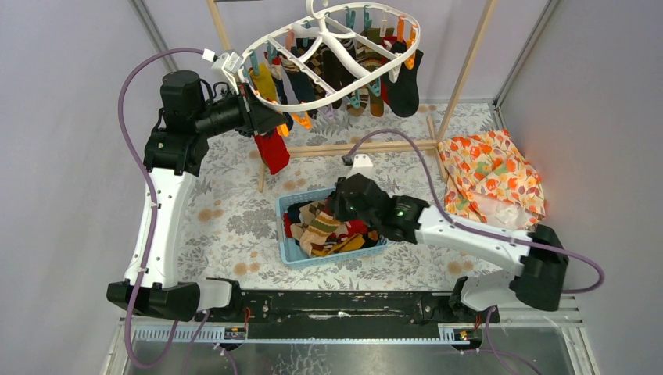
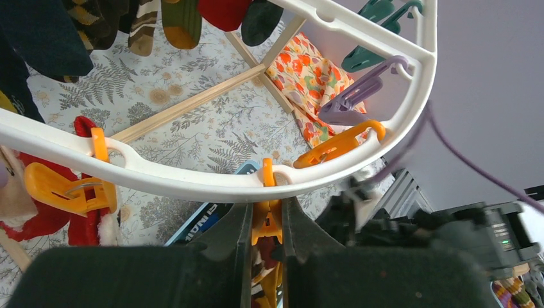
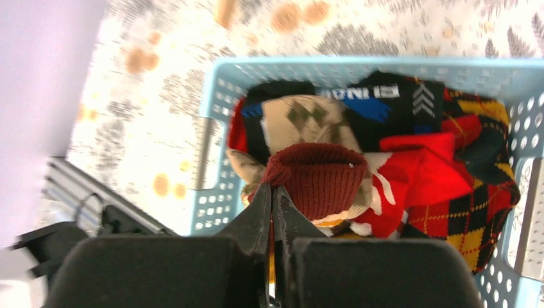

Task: Clip the socks to the hanger

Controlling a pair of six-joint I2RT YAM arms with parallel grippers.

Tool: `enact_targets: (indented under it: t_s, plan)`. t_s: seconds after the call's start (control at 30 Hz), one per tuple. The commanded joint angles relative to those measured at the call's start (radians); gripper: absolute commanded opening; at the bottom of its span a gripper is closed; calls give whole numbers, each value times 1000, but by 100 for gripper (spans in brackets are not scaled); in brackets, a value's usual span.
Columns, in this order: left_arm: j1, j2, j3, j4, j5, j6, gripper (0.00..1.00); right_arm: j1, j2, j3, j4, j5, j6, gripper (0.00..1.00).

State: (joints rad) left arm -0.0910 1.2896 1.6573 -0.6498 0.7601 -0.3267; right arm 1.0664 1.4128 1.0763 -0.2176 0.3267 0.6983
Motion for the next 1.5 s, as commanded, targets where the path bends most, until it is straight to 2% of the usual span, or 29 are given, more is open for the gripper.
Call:
enact_targets:
  t_s: [0.0,0.33,0.57,0.73,0.97,1.23,1.47]
  plan:
    - [1,-15,-4,22,19,3,5,7,-139,67,96,0,-63,0]
    - [0,-22,2,22,24,-1,5,5,-261,152,147,-81,-166,0]
    - [1,-23,9,22,26,-9,5,4,-307,170,282,-230,-202,0]
    - [1,-24,10,22,26,-11,5,-24,-327,150,405,-404,-146,0]
    - [0,-23,9,22,31,-15,5,-154,-331,47,416,-520,-39,0]
    - [1,-26,4,22,32,-9,5,-382,-269,-216,590,-813,118,0]
    - [1,-23,0,22,34,-7,5,-399,-115,-198,462,-727,10,0]
